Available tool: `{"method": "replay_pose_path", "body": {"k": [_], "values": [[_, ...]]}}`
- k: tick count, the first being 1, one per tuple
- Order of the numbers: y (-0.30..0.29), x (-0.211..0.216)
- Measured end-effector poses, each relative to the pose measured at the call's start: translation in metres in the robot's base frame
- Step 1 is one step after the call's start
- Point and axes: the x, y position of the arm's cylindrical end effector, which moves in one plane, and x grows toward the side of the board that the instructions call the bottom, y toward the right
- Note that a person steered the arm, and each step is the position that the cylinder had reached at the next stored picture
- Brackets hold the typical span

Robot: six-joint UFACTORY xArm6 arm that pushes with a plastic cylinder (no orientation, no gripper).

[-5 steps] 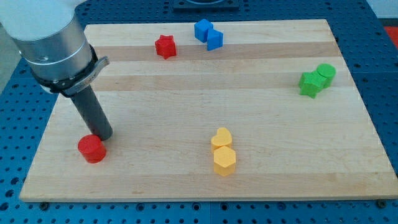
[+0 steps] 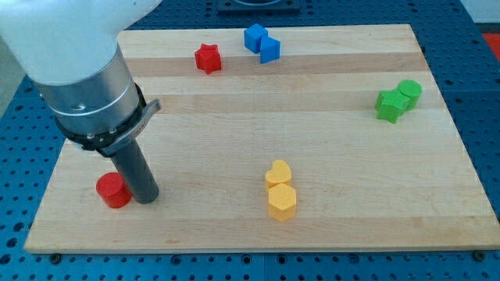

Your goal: Move the red circle to the bottom left side

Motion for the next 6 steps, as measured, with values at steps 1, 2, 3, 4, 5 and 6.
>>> {"method": "replay_pose_path", "body": {"k": [1, 2, 3, 4, 5, 6], "values": [[-0.002, 0.0], [-0.003, -0.003], [-0.003, -0.008], [-0.01, -0.008], [-0.026, -0.008], [-0.038, -0.008]]}}
